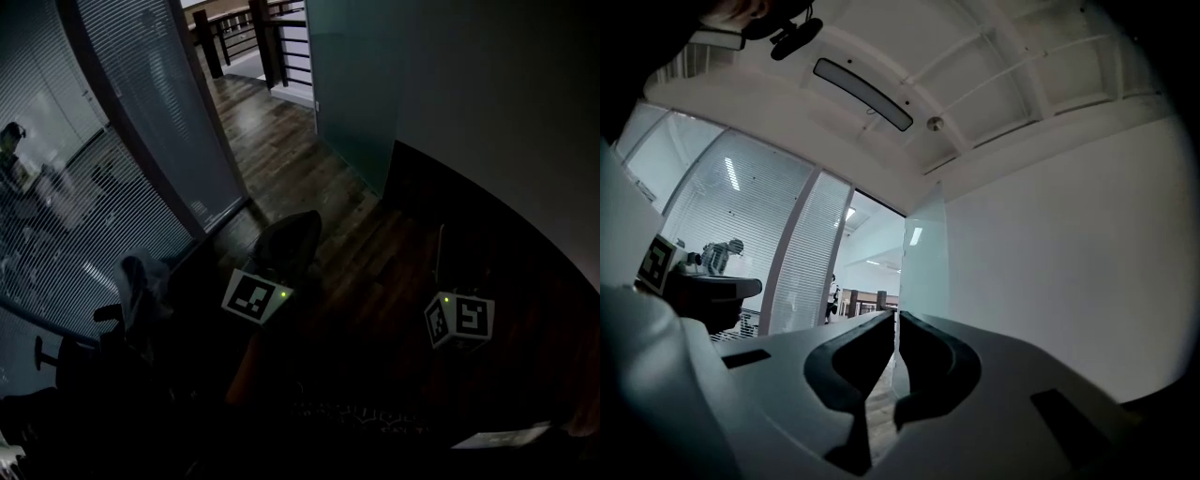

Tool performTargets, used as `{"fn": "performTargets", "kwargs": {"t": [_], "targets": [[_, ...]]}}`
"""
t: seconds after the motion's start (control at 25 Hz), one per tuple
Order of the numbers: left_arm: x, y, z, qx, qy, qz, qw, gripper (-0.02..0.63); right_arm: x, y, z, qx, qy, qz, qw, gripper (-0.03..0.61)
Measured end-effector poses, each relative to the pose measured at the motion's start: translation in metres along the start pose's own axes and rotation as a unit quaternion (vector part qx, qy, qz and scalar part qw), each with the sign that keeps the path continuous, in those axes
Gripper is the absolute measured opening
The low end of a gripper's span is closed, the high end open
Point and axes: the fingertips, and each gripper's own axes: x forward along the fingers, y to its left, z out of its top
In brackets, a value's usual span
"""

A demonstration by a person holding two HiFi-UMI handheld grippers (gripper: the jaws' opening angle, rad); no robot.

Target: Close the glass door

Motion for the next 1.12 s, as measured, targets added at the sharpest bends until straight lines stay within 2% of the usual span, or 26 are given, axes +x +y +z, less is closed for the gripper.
{"fn": "performTargets", "kwargs": {"t": [0.28, 0.64, 0.88, 1.12], "targets": [[0.042, 0.049, -0.014, -0.005, 0.001, -0.009, 0.9999, 0.002, 0.059, -0.003, -0.01, -0.003, 0.006, -0.014, 1.0, 0.003], [0.085, 0.09, -0.029, -0.006, 0.004, -0.008, 0.9999, 0.002, 0.111, -0.02, -0.026, 0.001, 0.016, -0.029, 0.999, 0.003], [0.126, 0.118, -0.041, -0.009, 0.004, 0.008, 0.9999, 0.002, 0.16, -0.038, -0.034, -0.001, 0.014, -0.019, 1.0, 0.005], [0.182, 0.131, -0.05, -0.001, 0.003, 0.007, 1.0, 0.002, 0.215, -0.071, -0.041, -0.001, 0.01, -0.012, 1.0, 0.005]]}}
